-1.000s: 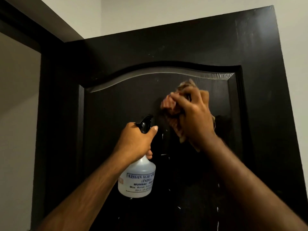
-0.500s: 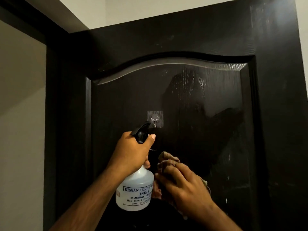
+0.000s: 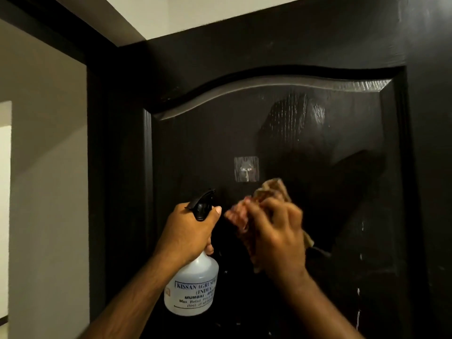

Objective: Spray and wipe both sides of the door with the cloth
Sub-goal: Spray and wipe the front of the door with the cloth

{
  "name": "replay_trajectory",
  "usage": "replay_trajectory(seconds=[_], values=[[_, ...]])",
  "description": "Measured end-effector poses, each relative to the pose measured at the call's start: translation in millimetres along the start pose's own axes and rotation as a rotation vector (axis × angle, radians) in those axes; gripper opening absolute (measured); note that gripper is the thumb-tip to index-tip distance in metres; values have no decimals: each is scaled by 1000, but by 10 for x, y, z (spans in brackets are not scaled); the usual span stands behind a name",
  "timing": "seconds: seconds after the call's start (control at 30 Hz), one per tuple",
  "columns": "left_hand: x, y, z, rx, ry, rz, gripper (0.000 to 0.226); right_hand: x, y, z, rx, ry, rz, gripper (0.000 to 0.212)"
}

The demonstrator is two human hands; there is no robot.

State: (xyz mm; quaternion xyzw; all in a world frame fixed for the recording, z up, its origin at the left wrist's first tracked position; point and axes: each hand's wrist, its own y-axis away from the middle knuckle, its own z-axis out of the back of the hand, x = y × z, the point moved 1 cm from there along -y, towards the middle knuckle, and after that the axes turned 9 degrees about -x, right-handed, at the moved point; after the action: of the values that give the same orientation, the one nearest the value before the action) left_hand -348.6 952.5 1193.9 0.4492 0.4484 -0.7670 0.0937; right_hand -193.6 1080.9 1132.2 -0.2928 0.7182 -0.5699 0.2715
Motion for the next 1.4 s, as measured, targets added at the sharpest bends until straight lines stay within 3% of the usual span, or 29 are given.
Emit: replay_trajectory(seconds=[0.17,0.3,0.43,0.53,0.6,0.7,0.8,0.9,1.0,1.07,1.17,1.27,1.33,1.4], values=[[250,148,108,8,-59,41,40,499,1222,11,300,-214,319,27],[343,289,100,39,-176,24,41,378,1005,5,328,-266,453,27],[301,261,13,43,-198,-3,38,104,290,12,83,-67,160,40],[349,189,21,5,-82,39,40,38,-20,-75,-12,39,-93,42],[412,175,50,-37,-61,69,40,177,-25,-179,-50,44,-162,39],[560,240,136,-128,-77,95,40,449,225,-326,3,-52,38,33],[812,401,257,-195,-26,147,39,622,800,-328,179,-210,297,27],[1024,586,354,-188,34,214,41,674,1394,-193,333,-301,482,28],[1120,695,383,-171,-5,210,40,623,1458,-172,426,-329,604,30],[1112,703,385,-159,-17,198,37,573,1131,-213,388,-298,560,32],[1064,677,398,-156,-19,182,39,406,329,-249,163,-152,284,39],[1057,652,408,-166,19,163,37,356,-231,-321,69,22,23,43],[1065,618,427,-192,27,151,33,492,-192,-393,50,39,2,39],[1092,576,442,-224,17,137,30,671,118,-443,60,-48,118,33]])
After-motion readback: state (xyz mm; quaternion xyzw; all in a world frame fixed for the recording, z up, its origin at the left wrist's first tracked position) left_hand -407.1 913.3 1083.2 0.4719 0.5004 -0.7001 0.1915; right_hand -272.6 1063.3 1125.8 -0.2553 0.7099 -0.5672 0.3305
